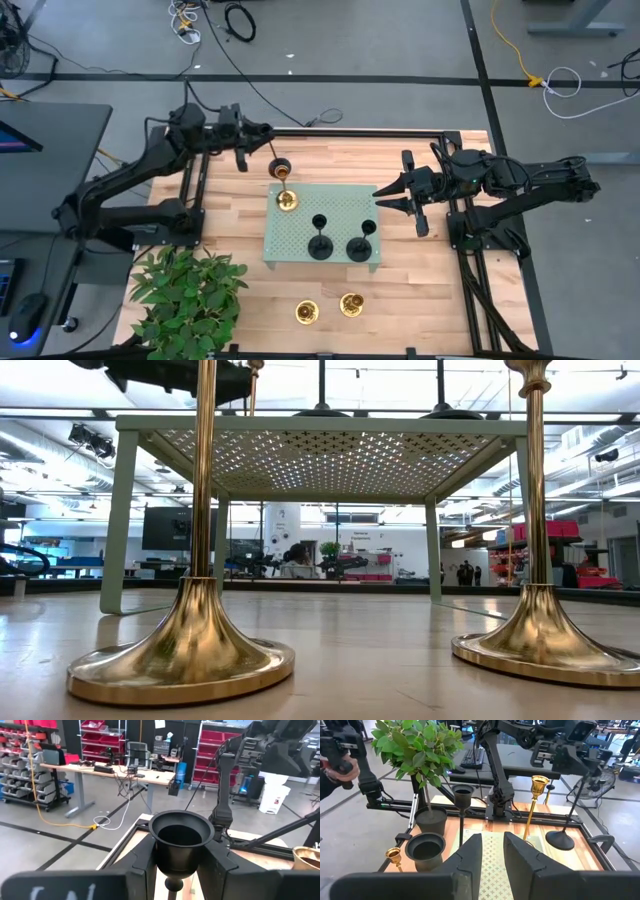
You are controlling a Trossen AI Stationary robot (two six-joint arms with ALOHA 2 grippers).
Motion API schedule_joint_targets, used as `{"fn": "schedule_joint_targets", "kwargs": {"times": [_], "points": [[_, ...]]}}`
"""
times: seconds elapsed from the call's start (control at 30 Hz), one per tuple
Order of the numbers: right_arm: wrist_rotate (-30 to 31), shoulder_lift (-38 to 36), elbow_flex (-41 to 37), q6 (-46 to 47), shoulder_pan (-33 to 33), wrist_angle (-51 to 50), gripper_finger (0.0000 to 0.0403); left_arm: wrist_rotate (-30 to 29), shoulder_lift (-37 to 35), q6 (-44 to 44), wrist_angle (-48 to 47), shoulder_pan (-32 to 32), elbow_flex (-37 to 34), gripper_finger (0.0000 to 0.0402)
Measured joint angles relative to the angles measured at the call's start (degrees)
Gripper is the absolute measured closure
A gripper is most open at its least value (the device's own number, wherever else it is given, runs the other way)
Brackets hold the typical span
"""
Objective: Pick & Place candle stick holders
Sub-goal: Put the black candle holder aligned with the golden candle holder on the shelf
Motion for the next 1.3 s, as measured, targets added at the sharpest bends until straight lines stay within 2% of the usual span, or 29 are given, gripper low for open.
{"fn": "schedule_joint_targets", "kwargs": {"times": [0.2, 0.5, 0.67, 0.87, 1.3], "points": [[0.0, 0.0, 0.0, 0.0, 0.0, 0.0, 0.0324, -0.2, -4.1, -2.1, -1.9, 0.0, 0.0, 0.0296], [0.0, 0.0, 0.0, -0.2, 0.0, 0.0, 0.0324, 0.9, -10.3, -5.2, -11.3, -0.1, 0.0, 0.0296], [0.0, 0.0, 0.0, -0.2, 0.0, -0.1, 0.0324, 4.9, -12.7, -7.4, -13.6, -2.1, 0.1, 0.0296], [0.0, 0.0, 0.0, -0.2, 0.0, -0.1, 0.0324, 7.1, -13.6, -7.4, -13.9, -7.9, 0.1, 0.0296], [0.0, 0.0, 0.0, -0.2, 0.0, -0.1, 0.0324, 6.9, -12.7, -5.8, -13.7, -23.8, 0.1, 0.0295]]}}
